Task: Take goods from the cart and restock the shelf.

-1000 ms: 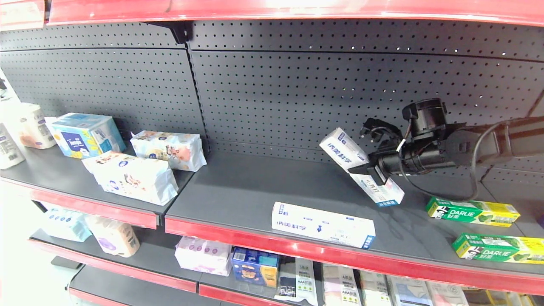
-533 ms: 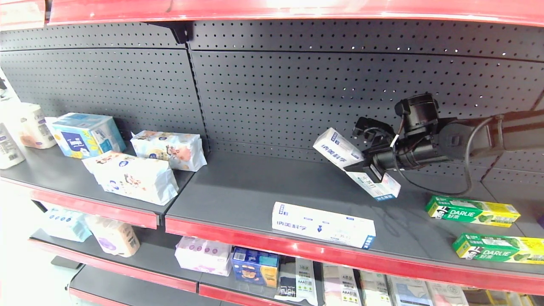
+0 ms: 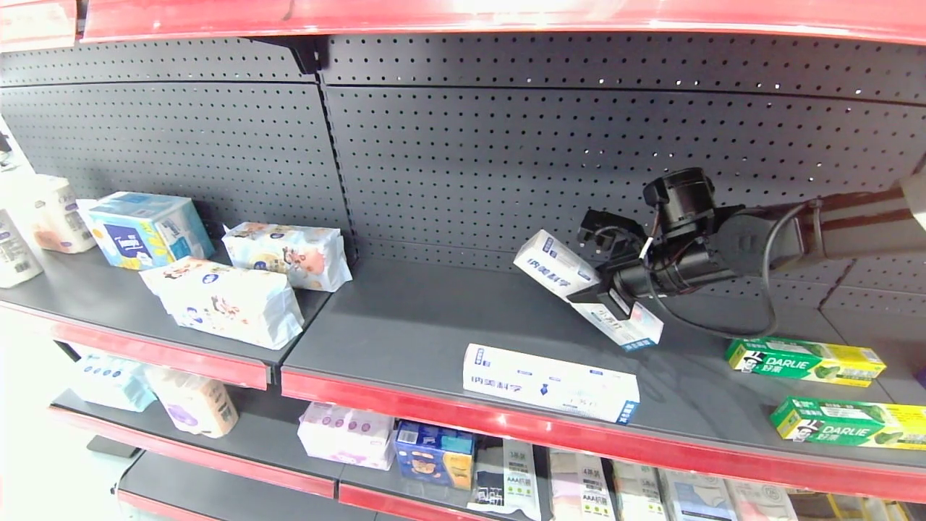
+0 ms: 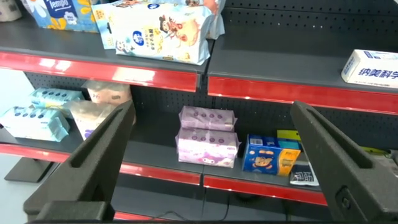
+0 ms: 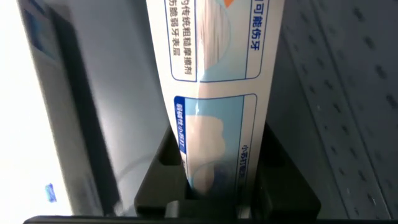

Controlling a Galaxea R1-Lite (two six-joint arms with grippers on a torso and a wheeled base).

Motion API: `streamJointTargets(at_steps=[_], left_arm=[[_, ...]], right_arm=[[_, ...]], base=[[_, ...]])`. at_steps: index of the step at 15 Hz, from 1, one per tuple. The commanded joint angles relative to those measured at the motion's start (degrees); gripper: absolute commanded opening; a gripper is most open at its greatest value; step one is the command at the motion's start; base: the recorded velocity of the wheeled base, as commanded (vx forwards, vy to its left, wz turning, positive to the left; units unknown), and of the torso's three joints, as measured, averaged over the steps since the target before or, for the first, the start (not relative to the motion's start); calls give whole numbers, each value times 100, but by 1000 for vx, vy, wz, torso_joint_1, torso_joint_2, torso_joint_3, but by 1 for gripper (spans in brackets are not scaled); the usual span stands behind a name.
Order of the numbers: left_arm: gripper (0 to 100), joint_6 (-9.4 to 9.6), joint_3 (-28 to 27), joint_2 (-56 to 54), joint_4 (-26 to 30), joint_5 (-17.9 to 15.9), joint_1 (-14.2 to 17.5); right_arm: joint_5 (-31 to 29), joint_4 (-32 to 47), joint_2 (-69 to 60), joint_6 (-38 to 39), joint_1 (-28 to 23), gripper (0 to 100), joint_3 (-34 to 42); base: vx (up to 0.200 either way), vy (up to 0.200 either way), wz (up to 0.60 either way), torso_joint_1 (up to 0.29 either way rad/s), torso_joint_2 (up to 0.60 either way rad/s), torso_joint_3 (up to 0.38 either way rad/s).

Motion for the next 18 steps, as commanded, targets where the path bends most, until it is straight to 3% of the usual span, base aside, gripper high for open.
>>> streamJointTargets(at_steps=[1,18], left_arm=[[100,-2,5,2,0,-4,2],[100,-2,5,2,0,-4,2]], right_arm=[[-1,128,96,30,106,0,-68],[51,207,193,-427,150,0,11]], base=[[0,0,0,0,0,0],[0,0,0,0,0,0]])
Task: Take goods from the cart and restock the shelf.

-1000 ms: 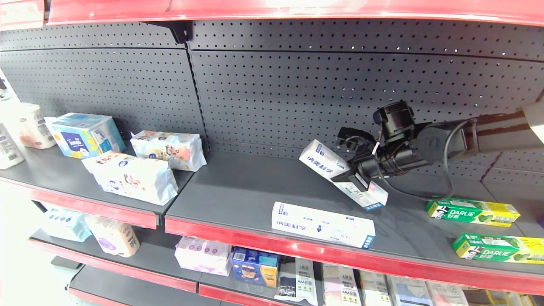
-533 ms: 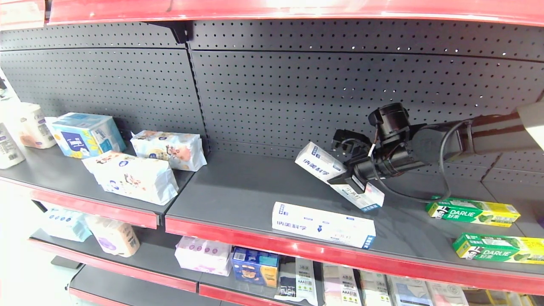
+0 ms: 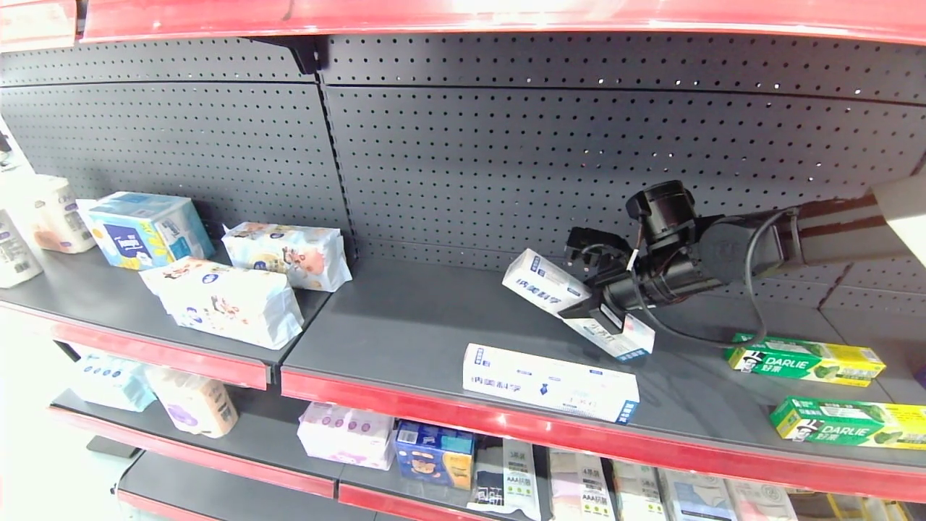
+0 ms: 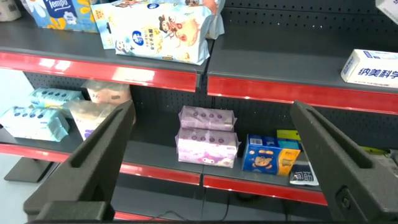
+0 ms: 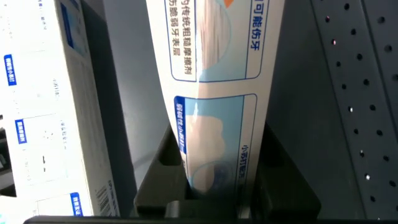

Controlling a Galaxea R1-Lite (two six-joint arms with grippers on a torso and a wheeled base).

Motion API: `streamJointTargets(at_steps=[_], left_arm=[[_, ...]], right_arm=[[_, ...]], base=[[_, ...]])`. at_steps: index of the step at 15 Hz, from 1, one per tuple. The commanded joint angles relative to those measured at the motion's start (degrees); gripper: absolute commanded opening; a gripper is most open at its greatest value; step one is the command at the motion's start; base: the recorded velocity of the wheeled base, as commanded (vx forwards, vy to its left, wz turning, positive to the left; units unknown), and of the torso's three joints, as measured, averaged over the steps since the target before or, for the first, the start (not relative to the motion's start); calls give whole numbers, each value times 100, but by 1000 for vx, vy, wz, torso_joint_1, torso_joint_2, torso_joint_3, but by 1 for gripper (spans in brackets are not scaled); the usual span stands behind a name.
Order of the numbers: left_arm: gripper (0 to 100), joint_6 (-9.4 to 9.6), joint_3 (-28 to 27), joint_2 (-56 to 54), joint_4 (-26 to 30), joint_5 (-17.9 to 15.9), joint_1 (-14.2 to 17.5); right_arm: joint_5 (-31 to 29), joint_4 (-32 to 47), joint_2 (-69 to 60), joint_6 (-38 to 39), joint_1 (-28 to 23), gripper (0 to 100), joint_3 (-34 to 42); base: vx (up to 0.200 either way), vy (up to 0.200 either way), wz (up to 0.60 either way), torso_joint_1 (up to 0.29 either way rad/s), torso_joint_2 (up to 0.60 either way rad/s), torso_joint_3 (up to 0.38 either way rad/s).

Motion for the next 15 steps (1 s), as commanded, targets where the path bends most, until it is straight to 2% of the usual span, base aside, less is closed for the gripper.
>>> streamJointTargets(at_steps=[1,4,15], left_arm=[[100,-2,2,2,0,8,2],[100,-2,-6,2,0,-1,2],[100,-2,-6,2,0,8,2]], right_arm=[[5,-1,43,-106,-1,0,26],[-21,-1,43,-466,-9,0,106],[-4,-1,157,-370,8,0,26]], base=[[0,0,0,0,0,0],[0,0,0,0,0,0],[0,0,0,0,0,0]])
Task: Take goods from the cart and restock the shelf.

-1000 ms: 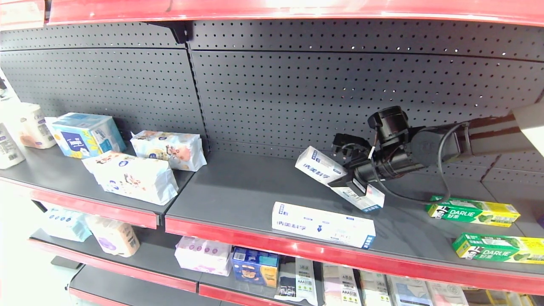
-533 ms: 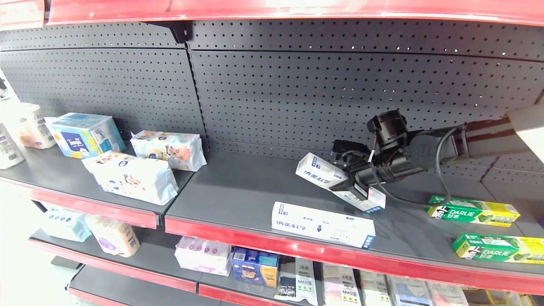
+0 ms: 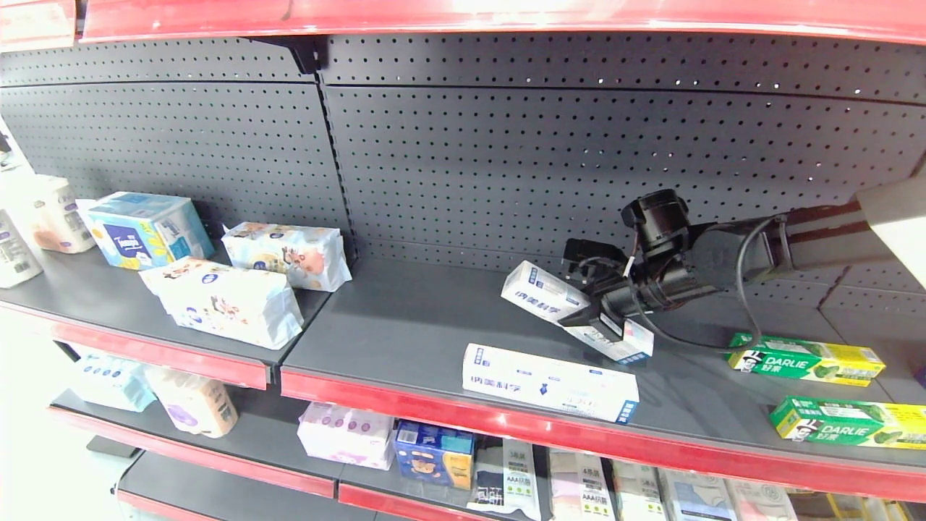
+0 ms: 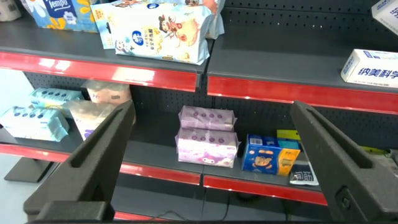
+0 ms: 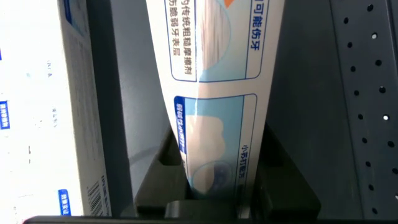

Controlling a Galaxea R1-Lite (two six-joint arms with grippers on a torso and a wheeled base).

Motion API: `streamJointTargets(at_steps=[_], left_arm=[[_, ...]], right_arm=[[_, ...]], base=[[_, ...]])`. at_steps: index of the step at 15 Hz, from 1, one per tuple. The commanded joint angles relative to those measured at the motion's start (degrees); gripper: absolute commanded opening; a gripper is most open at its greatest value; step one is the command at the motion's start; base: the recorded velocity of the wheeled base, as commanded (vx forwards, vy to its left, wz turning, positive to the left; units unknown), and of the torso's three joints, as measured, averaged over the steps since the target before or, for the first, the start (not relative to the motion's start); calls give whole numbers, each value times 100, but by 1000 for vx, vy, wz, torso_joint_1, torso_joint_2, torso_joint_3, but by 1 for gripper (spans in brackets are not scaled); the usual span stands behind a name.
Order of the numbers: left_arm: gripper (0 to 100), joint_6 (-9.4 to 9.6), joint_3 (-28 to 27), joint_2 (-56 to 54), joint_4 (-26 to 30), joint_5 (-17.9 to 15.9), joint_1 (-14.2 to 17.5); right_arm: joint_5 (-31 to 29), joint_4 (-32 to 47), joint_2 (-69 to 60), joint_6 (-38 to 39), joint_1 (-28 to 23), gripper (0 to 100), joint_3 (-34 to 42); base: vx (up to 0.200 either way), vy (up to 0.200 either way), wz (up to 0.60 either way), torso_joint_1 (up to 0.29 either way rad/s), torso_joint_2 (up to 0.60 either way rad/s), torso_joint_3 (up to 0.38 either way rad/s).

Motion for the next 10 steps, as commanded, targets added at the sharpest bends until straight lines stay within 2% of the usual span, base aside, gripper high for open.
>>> streamJointTargets(at_steps=[1,10], left_arm=[[100,-2,-6,2,0,-1,2],[100,-2,2,2,0,-1,2]], right_arm=[[6,-3,38,0,2,0,-16],[6,-3,64,17,99,0,-7]], base=[[0,0,0,0,0,0],[0,0,0,0,0,0]])
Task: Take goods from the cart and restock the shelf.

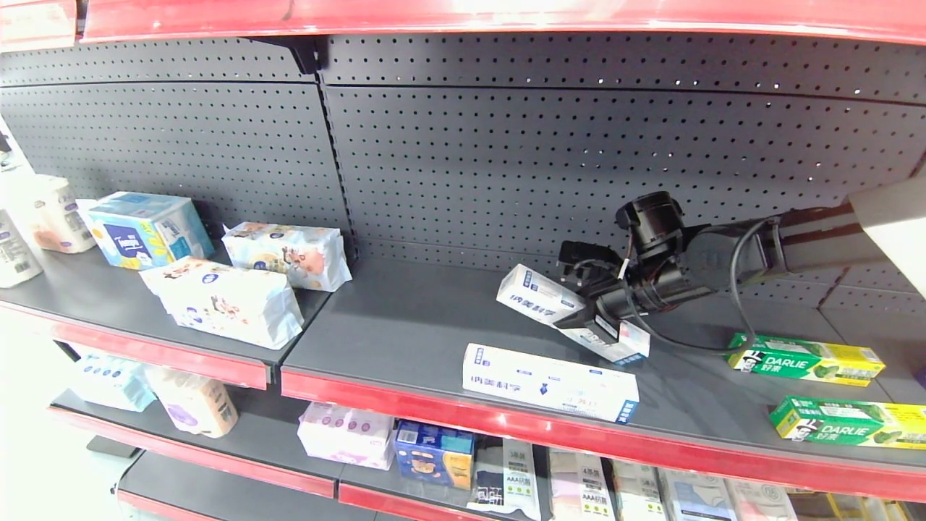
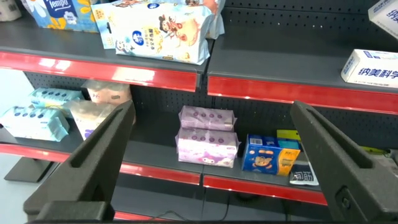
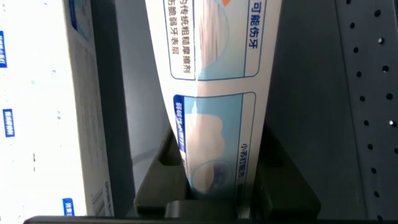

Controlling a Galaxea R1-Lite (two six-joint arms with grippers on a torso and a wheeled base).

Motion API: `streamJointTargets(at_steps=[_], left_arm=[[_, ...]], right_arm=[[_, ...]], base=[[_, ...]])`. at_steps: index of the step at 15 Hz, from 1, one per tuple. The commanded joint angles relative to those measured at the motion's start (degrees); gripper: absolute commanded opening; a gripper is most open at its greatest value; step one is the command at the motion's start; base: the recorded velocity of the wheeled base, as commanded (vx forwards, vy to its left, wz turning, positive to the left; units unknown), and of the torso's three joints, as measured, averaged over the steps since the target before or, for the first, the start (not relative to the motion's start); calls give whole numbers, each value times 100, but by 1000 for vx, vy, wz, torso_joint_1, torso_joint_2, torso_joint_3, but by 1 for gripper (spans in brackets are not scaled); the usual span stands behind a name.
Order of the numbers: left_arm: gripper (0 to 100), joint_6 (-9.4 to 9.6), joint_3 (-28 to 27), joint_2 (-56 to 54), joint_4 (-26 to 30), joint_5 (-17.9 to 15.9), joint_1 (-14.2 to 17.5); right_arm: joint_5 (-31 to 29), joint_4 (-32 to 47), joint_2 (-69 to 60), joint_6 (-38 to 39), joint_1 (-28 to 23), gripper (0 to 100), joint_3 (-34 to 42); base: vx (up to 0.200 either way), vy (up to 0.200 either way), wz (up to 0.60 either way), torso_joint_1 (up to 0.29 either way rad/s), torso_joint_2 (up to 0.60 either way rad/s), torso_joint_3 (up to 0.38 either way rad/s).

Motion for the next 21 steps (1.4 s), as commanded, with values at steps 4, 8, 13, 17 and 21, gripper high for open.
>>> streamJointTargets(at_steps=[4,8,13,17,21], left_arm=[[100,-2,2,2,0,-4,2],[100,-2,2,2,0,-4,2],[100,-2,2,2,0,-4,2],[100,-2,2,2,0,5,2],[100,-2,2,2,0,5,2]], right_arm=[[6,4,32,18,64,100,20],[6,-5,32,62,55,100,20],[32,-40,-12,185,-112,100,11],[32,-58,-83,545,-455,100,37],[32,-40,-118,914,-736,100,64]], base=[[0,0,0,0,0,0],[0,0,0,0,0,0],[0,0,0,0,0,0],[0,0,0,0,0,0],[0,0,0,0,0,0]])
